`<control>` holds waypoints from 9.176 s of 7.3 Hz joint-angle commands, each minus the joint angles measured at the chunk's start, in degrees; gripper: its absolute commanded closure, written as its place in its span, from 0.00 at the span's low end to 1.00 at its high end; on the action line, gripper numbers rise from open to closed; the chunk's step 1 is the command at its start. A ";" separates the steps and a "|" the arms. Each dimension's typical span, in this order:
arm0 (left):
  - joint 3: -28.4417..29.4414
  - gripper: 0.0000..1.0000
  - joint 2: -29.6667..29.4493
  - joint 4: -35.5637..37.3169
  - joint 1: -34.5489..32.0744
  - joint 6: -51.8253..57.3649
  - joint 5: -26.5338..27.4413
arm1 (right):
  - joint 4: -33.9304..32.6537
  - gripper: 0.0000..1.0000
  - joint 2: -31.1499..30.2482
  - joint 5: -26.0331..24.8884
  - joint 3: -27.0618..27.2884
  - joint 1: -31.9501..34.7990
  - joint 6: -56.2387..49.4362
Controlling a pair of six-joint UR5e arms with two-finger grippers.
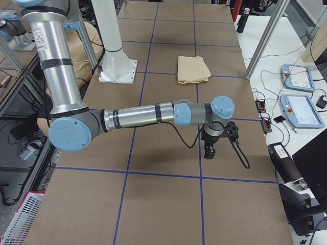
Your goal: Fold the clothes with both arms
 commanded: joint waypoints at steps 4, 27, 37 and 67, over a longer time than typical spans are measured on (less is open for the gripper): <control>-0.55 0.00 0.22 0.07 -0.06 -0.16 0.01 | 0.06 0.00 0.08 -0.04 0.39 0.00 0.30; -9.86 0.00 9.81 -1.51 -0.06 -0.07 -2.54 | -0.12 0.00 -2.47 2.86 4.78 0.26 0.57; -9.78 0.00 10.24 -1.42 -0.06 -0.07 -2.54 | 8.76 0.00 -11.52 3.39 8.21 1.32 0.92; -11.45 0.00 9.89 -1.42 0.03 0.63 -2.28 | 8.76 0.00 -10.20 4.26 8.73 1.23 0.92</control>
